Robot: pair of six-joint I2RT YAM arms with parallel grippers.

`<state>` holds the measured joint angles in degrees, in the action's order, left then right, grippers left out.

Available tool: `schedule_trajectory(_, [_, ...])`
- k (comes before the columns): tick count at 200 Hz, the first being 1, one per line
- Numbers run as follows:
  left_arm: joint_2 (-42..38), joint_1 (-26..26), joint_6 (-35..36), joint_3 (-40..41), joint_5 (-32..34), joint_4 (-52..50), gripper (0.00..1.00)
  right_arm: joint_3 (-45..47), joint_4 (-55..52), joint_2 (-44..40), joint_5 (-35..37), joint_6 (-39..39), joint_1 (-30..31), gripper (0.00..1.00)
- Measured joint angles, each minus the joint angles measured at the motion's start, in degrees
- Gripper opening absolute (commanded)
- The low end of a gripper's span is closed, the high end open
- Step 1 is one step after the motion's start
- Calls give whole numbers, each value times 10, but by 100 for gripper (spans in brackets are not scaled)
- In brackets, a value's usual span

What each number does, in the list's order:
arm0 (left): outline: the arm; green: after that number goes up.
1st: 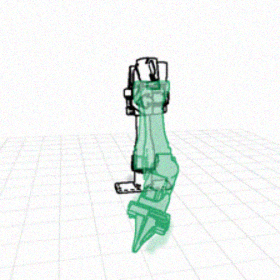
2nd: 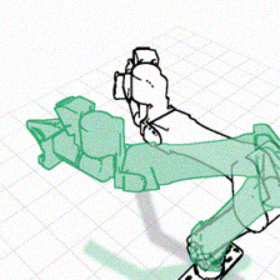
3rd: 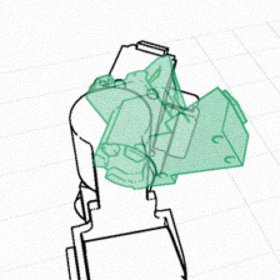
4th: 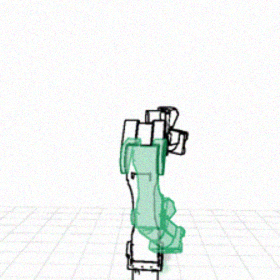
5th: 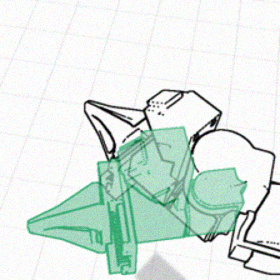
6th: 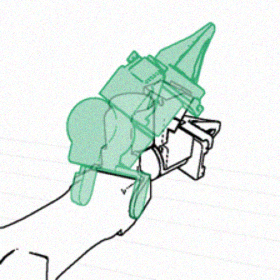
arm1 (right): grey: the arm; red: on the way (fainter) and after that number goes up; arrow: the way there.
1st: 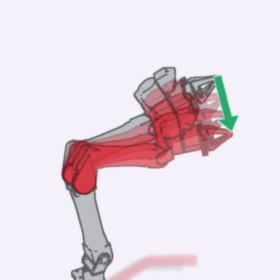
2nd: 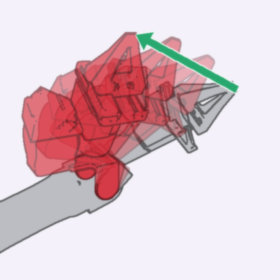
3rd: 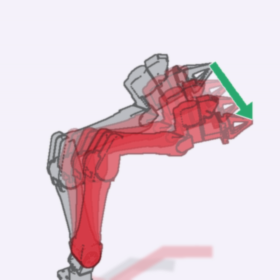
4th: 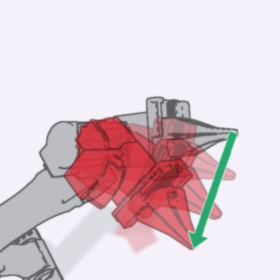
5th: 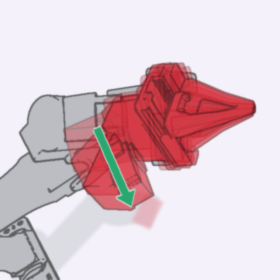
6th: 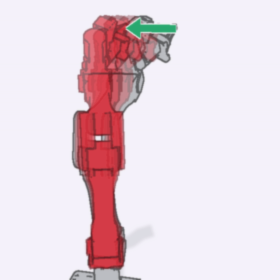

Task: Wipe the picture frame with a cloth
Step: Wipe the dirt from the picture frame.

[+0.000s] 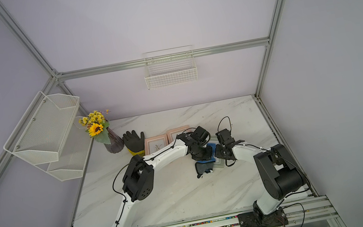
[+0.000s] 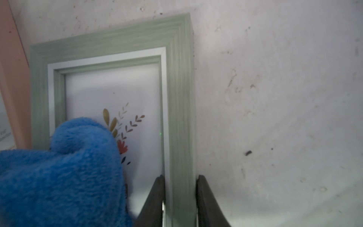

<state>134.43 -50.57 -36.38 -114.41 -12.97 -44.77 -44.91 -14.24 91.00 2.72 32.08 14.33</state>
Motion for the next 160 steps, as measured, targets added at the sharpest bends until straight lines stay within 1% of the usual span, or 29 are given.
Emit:
schedule_trajectory(23, [17,-10,-5,-24,-14,0,9,0,0,0,0,0,0,18])
schedule_trajectory(46, [17,-9,-5,-21,-12,1,9,0,0,0,0,0,0,18])
schedule_trajectory(65, [-3,1,-5,22,-10,21,9,0,0,0,0,1,0,18])
schedule_trajectory(87, [-52,22,-2,90,17,30,9,0,0,0,0,2,0,18])
schedule_trajectory(105, [-77,43,1,115,23,23,9,0,1,0,-2,3,0,18])
schedule_trajectory(132, [-76,43,5,100,30,7,9,0,1,0,-2,5,1,18])
schedule_trajectory(160, [-30,16,6,30,32,-16,9,0,1,0,4,5,1,19])
